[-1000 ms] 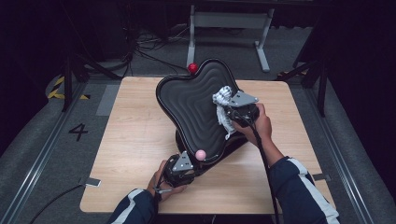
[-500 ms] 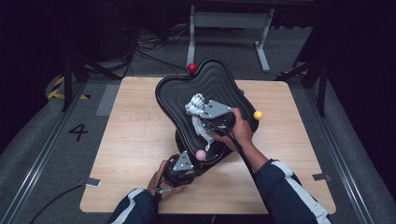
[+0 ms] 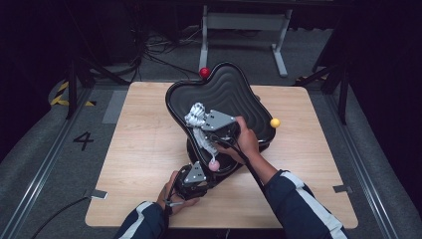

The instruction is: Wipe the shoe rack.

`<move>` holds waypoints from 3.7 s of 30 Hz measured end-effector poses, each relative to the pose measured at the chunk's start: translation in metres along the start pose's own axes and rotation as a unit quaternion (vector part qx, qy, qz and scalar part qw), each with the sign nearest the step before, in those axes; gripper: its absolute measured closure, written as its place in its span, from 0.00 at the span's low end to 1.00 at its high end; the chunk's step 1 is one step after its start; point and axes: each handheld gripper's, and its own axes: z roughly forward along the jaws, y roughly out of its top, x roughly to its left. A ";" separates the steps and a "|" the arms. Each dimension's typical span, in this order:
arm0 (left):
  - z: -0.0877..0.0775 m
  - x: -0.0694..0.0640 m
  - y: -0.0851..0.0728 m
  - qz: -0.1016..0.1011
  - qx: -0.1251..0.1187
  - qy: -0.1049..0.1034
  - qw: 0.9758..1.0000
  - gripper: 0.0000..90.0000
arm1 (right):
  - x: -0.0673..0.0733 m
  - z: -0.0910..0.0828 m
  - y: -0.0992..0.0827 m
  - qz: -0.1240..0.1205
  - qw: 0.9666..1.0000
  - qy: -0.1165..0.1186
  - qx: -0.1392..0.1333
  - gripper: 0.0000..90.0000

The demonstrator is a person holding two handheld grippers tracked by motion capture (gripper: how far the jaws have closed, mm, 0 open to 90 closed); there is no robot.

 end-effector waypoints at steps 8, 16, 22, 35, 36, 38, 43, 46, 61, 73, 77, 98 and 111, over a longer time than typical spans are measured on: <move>0.000 0.000 0.000 -0.001 0.002 0.000 1.000 0.79 | -0.019 0.000 -0.009 0.023 0.999 -0.025 0.007 0.89; 0.000 0.000 0.000 -0.001 0.000 -0.001 1.000 0.79 | -0.045 -0.002 -0.027 0.038 0.997 -0.063 0.025 0.89; 0.000 0.000 0.000 -0.001 0.000 -0.001 1.000 0.79 | -0.070 -0.005 -0.044 0.062 0.993 -0.096 0.043 0.89; 0.000 0.000 0.000 -0.001 -0.001 -0.001 1.000 0.79 | -0.106 -0.010 -0.069 0.104 0.982 -0.139 0.072 0.88; 0.000 0.000 0.000 -0.001 -0.001 -0.001 1.000 0.79 | -0.108 -0.010 -0.071 0.108 0.982 -0.139 0.073 0.88; 0.000 0.000 0.000 -0.001 -0.001 -0.001 1.000 0.79 | -0.110 -0.010 -0.072 0.109 0.981 -0.142 0.072 0.88; 0.000 0.000 0.000 -0.002 -0.001 -0.001 1.000 0.79 | -0.110 -0.009 -0.071 0.101 0.982 -0.145 0.073 0.88; 0.000 0.000 0.000 -0.002 -0.001 -0.002 1.000 0.79 | -0.110 -0.008 -0.070 0.102 0.982 -0.142 0.069 0.88; 0.000 0.000 0.000 -0.002 0.000 -0.001 1.000 0.79 | -0.103 -0.001 -0.052 0.083 0.987 -0.127 0.060 0.88; 0.000 -0.001 0.000 -0.002 0.004 0.001 1.000 0.79 | -0.079 0.005 -0.028 0.049 0.994 -0.089 0.037 0.88; 0.000 -0.001 0.000 -0.002 0.004 0.001 1.000 0.79 | -0.068 0.006 -0.019 0.036 0.996 -0.076 0.031 0.88; 0.000 -0.001 0.000 0.000 0.003 0.002 1.000 0.79 | -0.039 0.016 0.010 0.005 0.999 -0.038 0.011 0.87; 0.000 -0.001 0.000 -0.003 0.003 0.001 1.000 0.79 | -0.022 0.024 0.031 -0.019 1.000 -0.007 -0.003 0.87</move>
